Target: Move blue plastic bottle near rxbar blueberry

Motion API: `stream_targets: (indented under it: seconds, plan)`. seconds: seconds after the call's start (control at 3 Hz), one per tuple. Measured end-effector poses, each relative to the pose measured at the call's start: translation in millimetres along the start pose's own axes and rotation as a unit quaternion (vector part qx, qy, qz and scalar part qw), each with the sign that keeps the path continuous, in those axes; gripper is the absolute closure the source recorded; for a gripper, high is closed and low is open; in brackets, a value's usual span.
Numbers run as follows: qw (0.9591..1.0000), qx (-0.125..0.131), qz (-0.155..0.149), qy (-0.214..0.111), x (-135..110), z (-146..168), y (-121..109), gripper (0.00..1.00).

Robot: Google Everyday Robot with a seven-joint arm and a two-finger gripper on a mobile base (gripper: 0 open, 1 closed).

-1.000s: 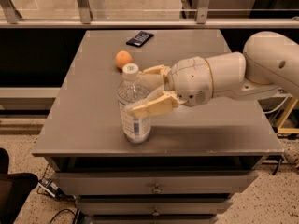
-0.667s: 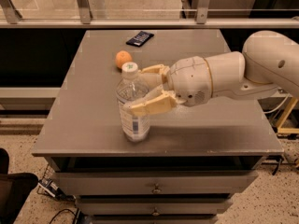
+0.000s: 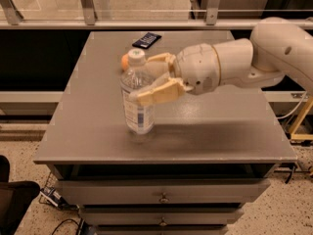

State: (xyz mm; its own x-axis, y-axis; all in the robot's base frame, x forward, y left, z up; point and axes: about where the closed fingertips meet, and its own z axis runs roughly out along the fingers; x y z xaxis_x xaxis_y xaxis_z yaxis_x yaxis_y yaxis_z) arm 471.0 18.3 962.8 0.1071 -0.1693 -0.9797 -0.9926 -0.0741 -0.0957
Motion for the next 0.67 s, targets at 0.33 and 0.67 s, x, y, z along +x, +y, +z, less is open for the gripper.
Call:
stream_targets:
  seconds: [0.33, 0.67]
  plan:
    - [0.9999, -0.009, 0.002, 0.014, -20.8, -12.8, -36.5, 1.0]
    - [0.9987, -0.013, 0.018, 0.047, -25.8, -24.5, -75.1, 1.0]
